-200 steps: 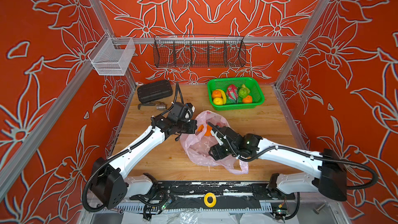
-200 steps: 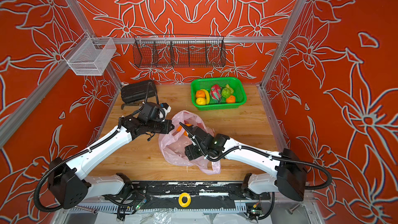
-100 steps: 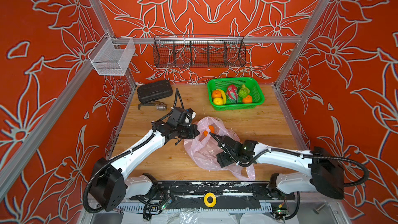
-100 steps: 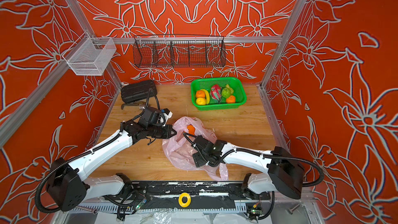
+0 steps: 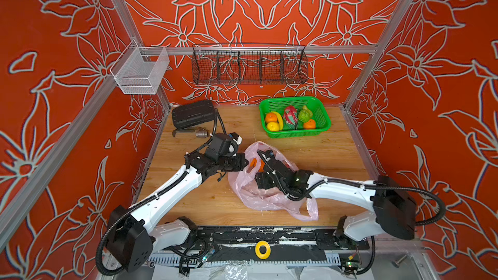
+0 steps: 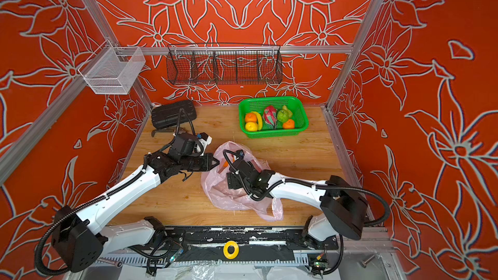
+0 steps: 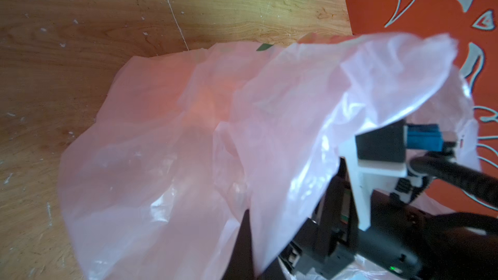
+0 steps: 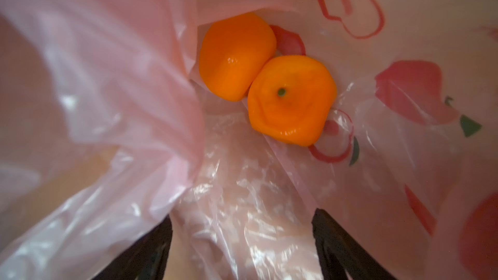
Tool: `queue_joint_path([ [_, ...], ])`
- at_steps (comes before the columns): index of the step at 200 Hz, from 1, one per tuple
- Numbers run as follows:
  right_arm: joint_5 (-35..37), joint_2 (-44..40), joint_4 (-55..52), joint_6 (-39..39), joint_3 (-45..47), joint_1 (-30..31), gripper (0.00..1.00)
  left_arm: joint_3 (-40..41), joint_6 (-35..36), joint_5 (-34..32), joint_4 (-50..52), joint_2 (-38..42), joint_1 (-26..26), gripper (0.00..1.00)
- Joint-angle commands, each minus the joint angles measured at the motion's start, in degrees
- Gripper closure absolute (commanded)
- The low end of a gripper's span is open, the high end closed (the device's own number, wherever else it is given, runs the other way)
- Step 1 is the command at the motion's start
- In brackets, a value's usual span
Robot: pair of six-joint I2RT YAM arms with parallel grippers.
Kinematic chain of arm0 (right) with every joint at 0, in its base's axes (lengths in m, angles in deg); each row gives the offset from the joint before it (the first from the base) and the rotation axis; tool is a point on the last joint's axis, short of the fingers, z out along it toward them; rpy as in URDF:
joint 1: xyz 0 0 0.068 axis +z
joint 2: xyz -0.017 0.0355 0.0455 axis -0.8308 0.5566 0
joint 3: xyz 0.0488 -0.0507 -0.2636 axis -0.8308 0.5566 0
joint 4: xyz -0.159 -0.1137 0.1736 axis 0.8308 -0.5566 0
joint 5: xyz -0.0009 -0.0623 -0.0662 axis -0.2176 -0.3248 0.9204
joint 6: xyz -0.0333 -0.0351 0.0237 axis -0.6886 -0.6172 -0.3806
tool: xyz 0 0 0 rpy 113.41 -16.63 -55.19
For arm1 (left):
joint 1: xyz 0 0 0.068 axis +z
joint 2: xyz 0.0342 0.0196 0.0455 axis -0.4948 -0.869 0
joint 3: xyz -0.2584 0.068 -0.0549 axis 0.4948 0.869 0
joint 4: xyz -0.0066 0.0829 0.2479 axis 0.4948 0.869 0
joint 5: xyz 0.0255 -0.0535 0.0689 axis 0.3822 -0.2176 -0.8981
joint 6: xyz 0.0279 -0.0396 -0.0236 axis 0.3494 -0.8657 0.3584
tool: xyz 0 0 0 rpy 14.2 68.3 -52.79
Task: Untie the knot of the plastic bag and take out the fruit
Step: Pick up the fruit from the plastic bag.
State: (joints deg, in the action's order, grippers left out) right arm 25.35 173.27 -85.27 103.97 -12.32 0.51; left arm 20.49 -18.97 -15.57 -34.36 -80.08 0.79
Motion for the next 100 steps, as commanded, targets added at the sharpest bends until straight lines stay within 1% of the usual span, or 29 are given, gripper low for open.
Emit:
queue_joint_path([
  [1, 5.56, 3.53, 7.39, -0.76, -0.95, -0.59, 0.14, -1.25, -1.48, -2.9, 0.42, 1.83, 0.2, 1.0],
  [26, 8.2, 7.09, 12.41, -3.74, -0.61, -1.21, 0.09, -0.78, -1.94, -5.53, 1.0, 3.09, 0.21, 1.0],
  [41, 8.93, 9.71, 16.71, -6.17, -0.66, -1.87, 0.07, -0.17, -1.7, -5.65, 0.44, 3.64, 0.21, 1.0],
  [64, 11.02, 14.41, 19.4, -8.4, -2.53, -2.92, 0.05, 0.28, -1.34, -5.85, 0.39, 3.6, 0.21, 1.0],
  [77, 10.49, 17.32, 21.23, -9.38, -3.65, -3.55, 0.07, 0.38, -0.96, -5.79, 0.58, 3.32, 0.2, 1.0],
  [100, 8.47, 20.98, 23.16, -9.82, -4.79, -4.21, 0.15, 0.47, -0.42, -6.09, 1.33, 3.07, 0.2, 1.0],
])
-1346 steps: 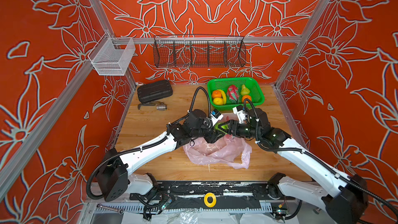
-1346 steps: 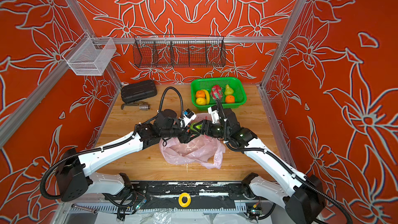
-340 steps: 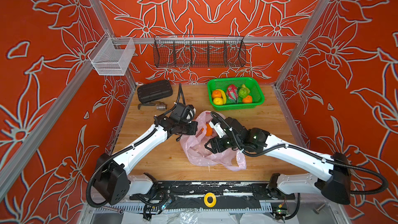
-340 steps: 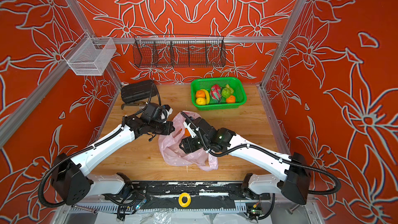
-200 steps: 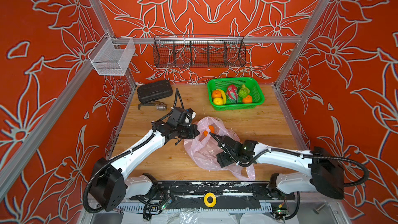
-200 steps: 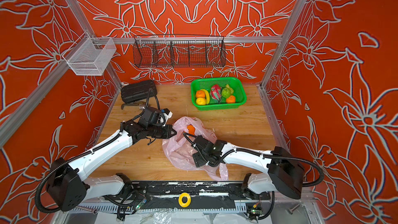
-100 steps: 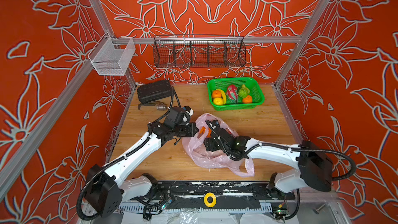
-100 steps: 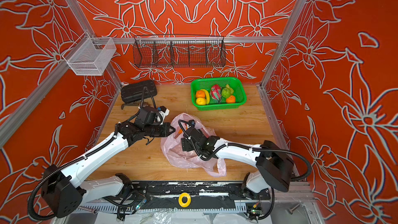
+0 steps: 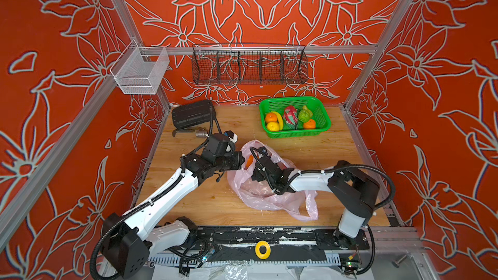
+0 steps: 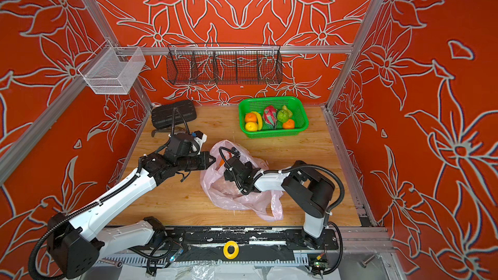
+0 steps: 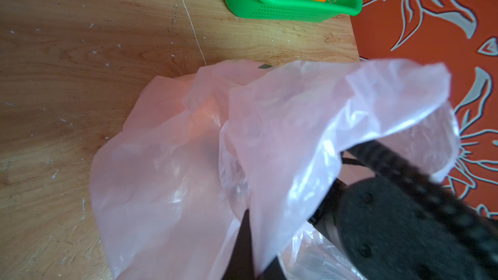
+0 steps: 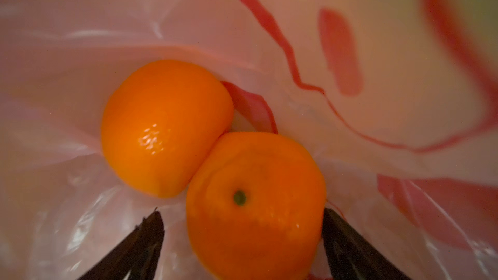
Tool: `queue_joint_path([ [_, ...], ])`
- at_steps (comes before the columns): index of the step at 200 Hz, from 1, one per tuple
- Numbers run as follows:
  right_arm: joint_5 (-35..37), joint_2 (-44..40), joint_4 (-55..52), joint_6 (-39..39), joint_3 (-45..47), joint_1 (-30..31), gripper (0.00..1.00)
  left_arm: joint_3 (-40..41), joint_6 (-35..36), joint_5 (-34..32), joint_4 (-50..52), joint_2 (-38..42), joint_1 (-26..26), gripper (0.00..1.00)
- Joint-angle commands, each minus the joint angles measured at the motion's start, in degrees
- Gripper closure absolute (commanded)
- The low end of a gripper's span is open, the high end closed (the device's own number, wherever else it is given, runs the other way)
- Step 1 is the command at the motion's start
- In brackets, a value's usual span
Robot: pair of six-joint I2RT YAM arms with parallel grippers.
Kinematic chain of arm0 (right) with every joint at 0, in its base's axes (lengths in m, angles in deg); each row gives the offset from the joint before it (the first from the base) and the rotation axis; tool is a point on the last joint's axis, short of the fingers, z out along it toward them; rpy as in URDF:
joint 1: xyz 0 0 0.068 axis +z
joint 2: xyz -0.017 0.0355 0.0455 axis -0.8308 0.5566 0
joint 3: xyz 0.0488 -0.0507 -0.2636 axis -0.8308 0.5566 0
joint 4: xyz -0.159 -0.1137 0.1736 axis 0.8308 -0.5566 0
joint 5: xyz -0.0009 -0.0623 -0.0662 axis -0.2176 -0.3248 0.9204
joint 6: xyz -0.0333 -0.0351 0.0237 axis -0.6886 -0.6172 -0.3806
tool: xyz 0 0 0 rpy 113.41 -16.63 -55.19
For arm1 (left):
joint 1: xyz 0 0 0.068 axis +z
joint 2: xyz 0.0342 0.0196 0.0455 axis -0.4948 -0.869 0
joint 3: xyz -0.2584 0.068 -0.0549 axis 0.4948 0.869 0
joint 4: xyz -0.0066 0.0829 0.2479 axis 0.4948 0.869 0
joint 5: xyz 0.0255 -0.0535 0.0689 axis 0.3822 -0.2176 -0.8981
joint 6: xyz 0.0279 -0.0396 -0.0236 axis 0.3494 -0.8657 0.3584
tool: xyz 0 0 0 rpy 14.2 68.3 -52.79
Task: Untie the knot of the plastic bag and take out the fruit
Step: Pick up the fruit from the plastic bag.
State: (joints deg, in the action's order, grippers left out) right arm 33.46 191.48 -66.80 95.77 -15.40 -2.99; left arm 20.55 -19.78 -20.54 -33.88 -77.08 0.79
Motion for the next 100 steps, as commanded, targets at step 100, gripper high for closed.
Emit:
queue_joint_path([
  [100, -5.45, -0.2, 6.21, -2.91, 1.19, -0.94, 0.46, 0.77, 1.04, -1.9, 0.55, -0.66, 0.21, 1.0],
])
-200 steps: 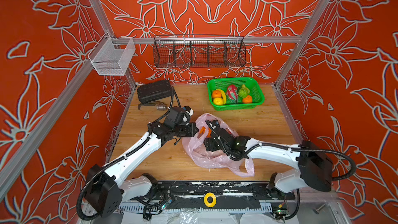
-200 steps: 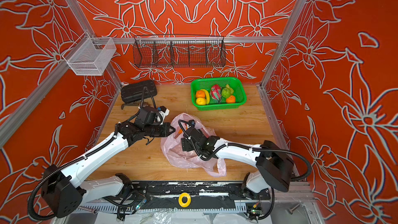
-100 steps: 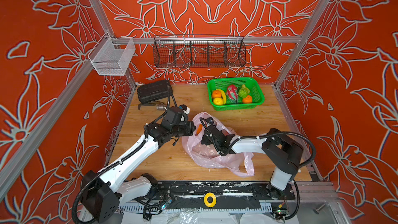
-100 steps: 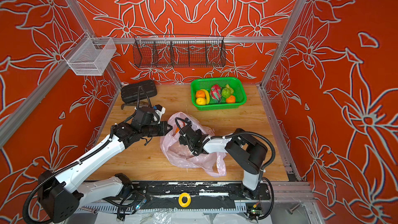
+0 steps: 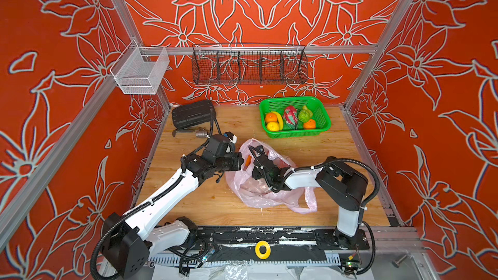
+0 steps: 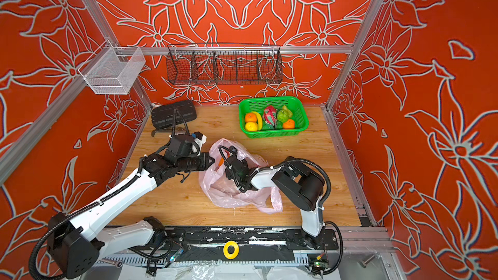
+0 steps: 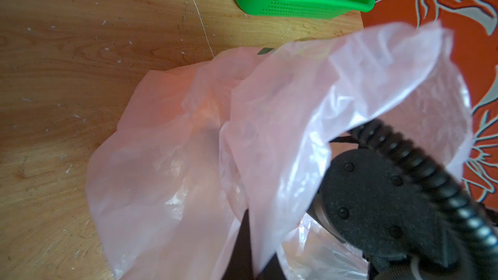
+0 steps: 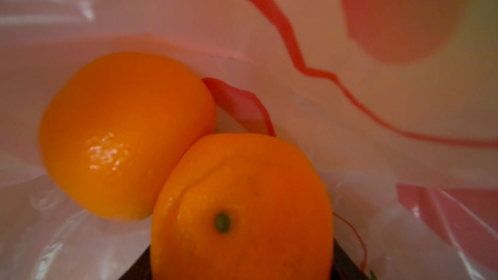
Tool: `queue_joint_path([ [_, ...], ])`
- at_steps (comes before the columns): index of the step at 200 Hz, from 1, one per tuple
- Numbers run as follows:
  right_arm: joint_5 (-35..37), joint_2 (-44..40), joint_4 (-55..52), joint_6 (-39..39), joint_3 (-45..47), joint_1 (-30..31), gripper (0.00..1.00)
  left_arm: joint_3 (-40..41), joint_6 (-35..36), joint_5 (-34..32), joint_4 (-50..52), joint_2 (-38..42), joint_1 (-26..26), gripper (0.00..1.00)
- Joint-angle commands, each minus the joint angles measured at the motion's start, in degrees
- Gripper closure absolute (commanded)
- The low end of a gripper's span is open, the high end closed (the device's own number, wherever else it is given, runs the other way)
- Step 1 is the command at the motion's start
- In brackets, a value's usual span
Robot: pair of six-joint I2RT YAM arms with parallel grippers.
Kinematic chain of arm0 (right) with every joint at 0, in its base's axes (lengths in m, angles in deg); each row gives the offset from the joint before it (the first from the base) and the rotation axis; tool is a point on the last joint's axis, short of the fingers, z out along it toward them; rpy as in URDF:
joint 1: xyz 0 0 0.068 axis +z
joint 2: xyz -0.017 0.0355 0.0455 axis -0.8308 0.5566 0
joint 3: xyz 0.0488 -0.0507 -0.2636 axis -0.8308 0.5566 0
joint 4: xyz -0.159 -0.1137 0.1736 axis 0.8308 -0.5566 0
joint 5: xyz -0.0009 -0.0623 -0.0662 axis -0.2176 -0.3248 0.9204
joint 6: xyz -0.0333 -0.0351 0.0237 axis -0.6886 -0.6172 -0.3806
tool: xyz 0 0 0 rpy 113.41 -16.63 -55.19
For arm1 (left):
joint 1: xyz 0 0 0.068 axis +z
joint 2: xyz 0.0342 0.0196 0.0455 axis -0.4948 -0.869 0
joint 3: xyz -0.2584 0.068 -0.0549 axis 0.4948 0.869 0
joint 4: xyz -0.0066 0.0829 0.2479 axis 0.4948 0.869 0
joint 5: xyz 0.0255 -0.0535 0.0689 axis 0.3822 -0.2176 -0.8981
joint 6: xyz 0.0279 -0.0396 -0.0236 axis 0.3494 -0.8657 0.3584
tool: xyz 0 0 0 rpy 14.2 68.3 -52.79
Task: Untie the knot of the plastic bag and take out the fruit
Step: Pick up the fruit from the plastic bag.
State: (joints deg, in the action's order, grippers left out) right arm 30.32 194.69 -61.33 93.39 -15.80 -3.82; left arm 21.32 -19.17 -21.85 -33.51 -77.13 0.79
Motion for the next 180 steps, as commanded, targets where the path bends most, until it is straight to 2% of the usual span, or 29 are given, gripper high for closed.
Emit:
queue_joint_path([
  [1, -2.41, -3.52, 0.7, -0.52, 1.68, -0.13, 0.46, 0.04, 0.38, -0.66, 0.18, -0.66, 0.21, 1.0],
  [86, -6.06, -16.71, -4.52, -0.87, 9.15, 0.27, 0.47, -1.89, -0.13, -2.4, 0.53, -1.43, 0.21, 1.0],
  [180, -11.44, -38.45, -17.35, -1.76, 15.36, 3.45, 0.5, -3.25, -0.41, -0.78, -1.16, -4.8, 0.2, 1.0],
])
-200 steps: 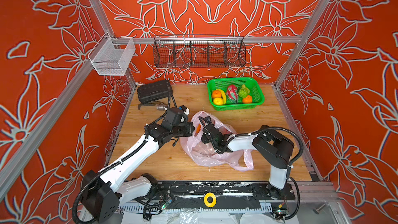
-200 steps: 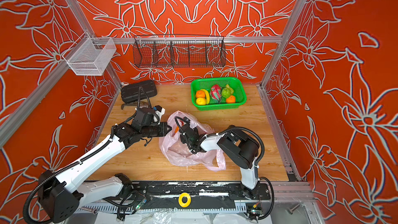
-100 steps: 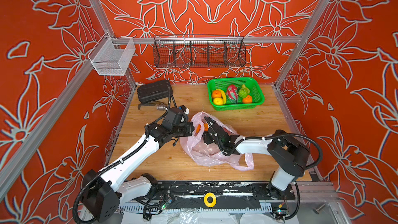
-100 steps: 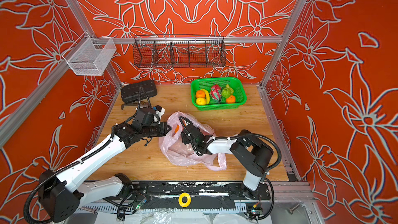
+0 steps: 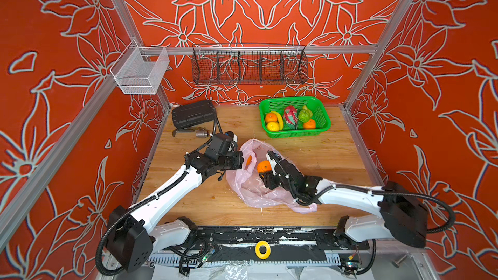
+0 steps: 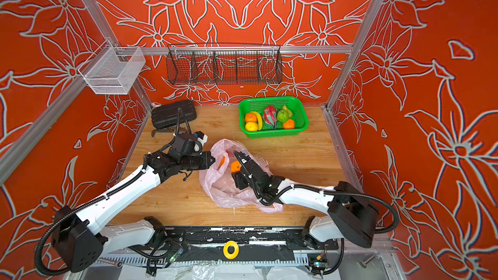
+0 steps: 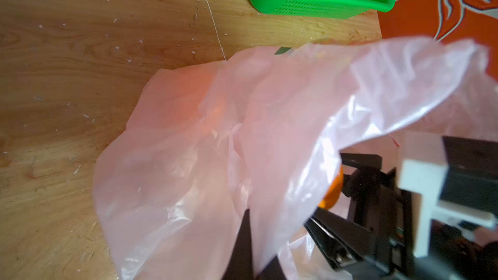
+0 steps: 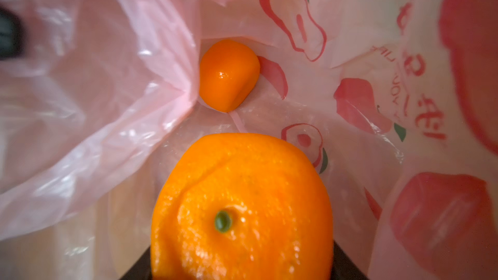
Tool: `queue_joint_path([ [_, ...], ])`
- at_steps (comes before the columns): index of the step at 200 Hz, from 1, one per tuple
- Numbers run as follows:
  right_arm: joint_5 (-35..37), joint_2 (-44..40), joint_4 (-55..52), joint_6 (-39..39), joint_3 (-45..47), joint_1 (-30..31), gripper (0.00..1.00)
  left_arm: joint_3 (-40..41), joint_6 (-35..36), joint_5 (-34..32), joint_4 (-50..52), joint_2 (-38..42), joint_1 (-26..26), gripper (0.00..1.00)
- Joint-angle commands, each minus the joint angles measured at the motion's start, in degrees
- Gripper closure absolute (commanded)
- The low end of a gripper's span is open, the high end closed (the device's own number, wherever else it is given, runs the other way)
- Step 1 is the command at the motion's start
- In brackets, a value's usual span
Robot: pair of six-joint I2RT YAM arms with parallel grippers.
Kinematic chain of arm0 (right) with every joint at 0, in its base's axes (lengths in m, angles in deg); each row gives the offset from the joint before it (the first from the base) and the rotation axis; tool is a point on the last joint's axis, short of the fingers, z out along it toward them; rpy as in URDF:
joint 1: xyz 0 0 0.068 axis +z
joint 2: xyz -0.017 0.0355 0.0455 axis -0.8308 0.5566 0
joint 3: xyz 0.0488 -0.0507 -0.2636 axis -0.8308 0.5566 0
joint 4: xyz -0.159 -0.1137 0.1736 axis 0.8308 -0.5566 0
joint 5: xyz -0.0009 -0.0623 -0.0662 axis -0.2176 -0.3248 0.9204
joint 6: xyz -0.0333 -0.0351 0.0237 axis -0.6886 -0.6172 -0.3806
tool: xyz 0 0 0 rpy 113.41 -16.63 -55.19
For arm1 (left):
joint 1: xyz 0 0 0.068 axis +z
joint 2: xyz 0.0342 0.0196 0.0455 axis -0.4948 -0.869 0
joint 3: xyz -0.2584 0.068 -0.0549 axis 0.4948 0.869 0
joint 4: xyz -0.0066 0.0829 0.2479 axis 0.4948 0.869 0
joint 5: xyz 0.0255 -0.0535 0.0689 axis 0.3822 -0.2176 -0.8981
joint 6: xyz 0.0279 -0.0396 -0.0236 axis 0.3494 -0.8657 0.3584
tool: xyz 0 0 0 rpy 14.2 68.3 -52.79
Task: Untie the knot of the plastic bag and take out the fruit
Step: Pick up the fruit from the plastic bag, then place the fruit in the basket.
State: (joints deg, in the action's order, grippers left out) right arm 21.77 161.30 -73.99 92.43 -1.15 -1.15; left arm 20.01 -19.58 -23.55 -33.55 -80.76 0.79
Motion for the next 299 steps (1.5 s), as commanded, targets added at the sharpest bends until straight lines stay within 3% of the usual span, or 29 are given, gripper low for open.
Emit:
queue_joint_path([
  [1, -3.09, -5.3, -4.83, -0.87, 0.69, 0.83, 0.5, -1.94, 0.03, 0.99, -1.11, -1.23, 0.2, 1.0],
  [10, -4.65, -7.25, -5.88, -1.26, 0.42, 0.95, 0.5, -2.04, 0.21, 1.77, -1.59, -1.65, 0.21, 1.0],
  [71, -5.02, -17.81, -11.1, -1.16, -5.47, 1.05, 0.5, -1.42, 1.6, 4.87, -3.2, -2.24, 0.21, 0.73],
  [105, -2.71, -19.18, -12.34, -3.02, -10.64, 0.96, 0.49, -0.95, 1.82, 4.86, -3.37, -0.78, 0.21, 0.64],
  [142, 1.39, -18.53, -12.76, -5.59, -17.3, -0.1, 0.49, -0.94, 3.12, 3.62, -3.02, 2.38, 0.21, 0.48],
  [165, 4.19, -16.3, -16.96, -6.19, -23.09, -3.5, 0.49, -2.76, 5.22, -0.3, -1.75, 4.47, 0.2, 0.42],
  [218, 0.45, -10.02, -23.02, -7.2, -33.06, -15.51, 0.5, -10.84, 10.26, -3.46, -1.25, 2.76, 0.3, 0.35],
  [299, -18.26, 7.13, -33.33, -8.11, -48.05, -31.5, 0.49, -30.59, 18.58, 3.44, 8.0, -15.71, 0.28, 0.24],
])
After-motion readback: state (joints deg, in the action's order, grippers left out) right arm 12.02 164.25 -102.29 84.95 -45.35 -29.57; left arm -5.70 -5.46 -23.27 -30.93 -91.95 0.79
